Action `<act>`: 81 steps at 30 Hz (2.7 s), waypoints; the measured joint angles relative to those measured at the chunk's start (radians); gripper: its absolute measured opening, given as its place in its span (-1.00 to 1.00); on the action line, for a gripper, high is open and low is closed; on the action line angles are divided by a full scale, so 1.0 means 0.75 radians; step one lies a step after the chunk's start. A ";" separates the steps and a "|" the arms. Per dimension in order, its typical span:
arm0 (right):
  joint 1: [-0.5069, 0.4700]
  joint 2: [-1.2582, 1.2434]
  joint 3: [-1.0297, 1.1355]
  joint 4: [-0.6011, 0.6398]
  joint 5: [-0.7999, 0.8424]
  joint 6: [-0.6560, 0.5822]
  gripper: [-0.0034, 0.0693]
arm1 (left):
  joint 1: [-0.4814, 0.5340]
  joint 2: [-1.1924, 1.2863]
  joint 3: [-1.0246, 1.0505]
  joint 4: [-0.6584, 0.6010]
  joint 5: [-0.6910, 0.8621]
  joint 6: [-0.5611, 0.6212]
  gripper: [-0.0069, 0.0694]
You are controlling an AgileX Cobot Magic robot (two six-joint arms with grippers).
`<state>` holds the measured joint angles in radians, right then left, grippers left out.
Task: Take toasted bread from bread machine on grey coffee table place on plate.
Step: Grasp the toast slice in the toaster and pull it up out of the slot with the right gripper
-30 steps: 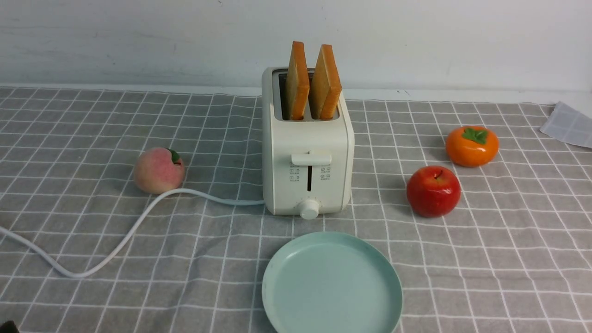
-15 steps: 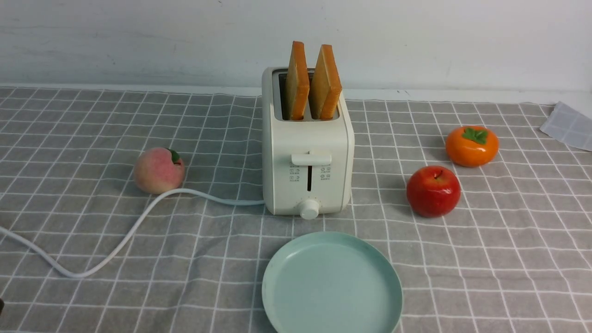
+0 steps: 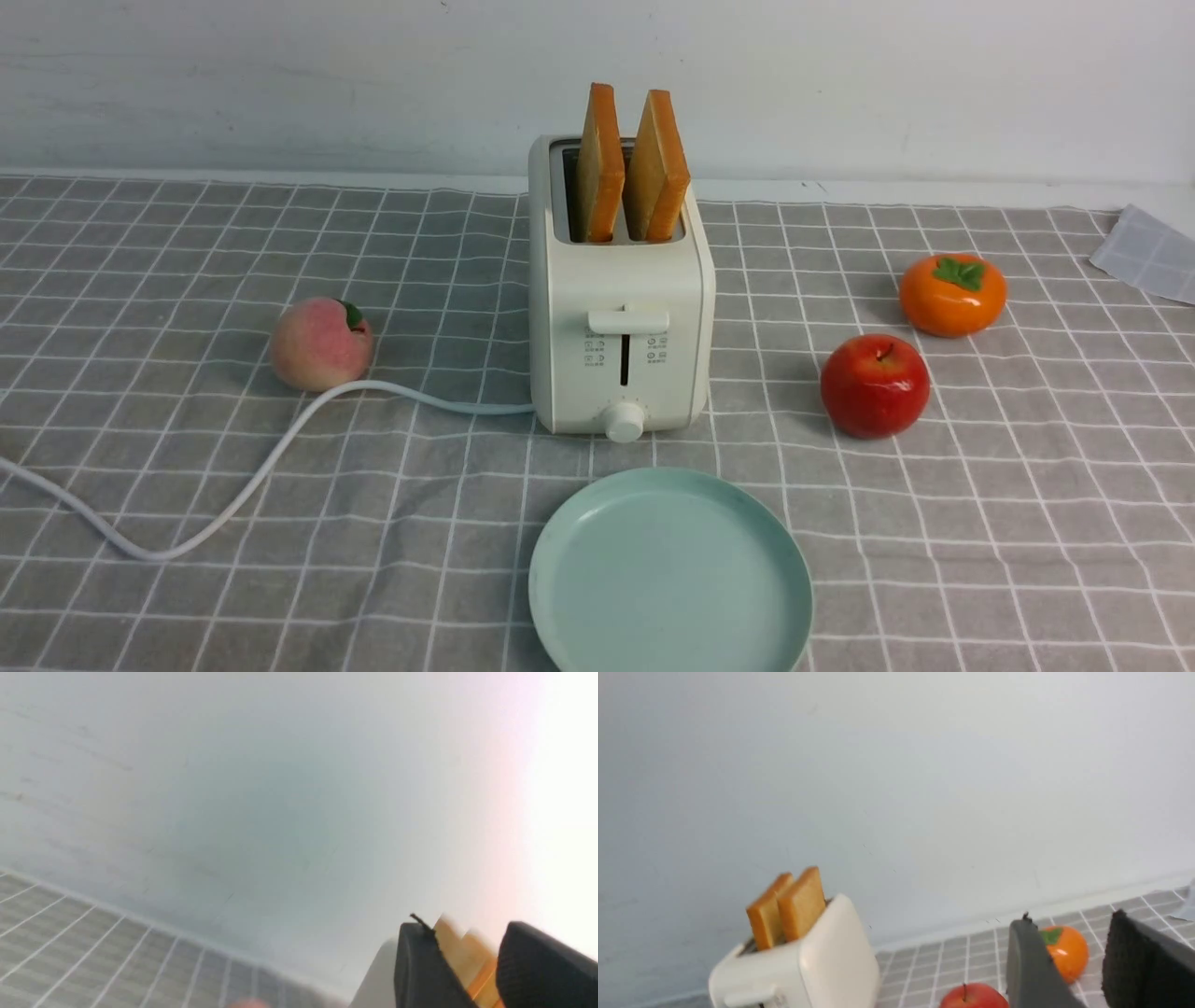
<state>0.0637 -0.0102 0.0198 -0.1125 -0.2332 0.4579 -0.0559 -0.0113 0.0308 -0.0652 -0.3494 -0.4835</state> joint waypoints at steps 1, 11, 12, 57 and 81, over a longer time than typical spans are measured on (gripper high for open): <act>0.000 0.000 -0.008 0.000 -0.004 0.023 -0.25 | 0.000 0.000 0.000 -0.006 -0.075 -0.040 -0.19; 0.000 0.147 -0.565 0.021 0.183 0.161 -0.25 | 0.000 0.082 -0.524 -0.023 0.181 -0.221 -0.19; 0.000 0.232 -0.722 0.024 0.284 0.172 -0.25 | 0.000 0.172 -0.693 -0.020 0.317 -0.213 -0.19; 0.321 2.153 -1.934 1.245 1.065 -1.131 -0.01 | -0.572 1.283 -1.162 -0.169 1.595 -0.040 -0.19; 0.321 2.706 -2.417 1.296 1.078 -1.142 0.16 | -0.572 1.222 -1.162 -0.225 1.424 0.201 -0.19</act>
<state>0.3045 2.0189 -1.7931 0.8596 0.5754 -0.3984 -0.4851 0.9051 -0.8410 -0.2338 0.7184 -0.3329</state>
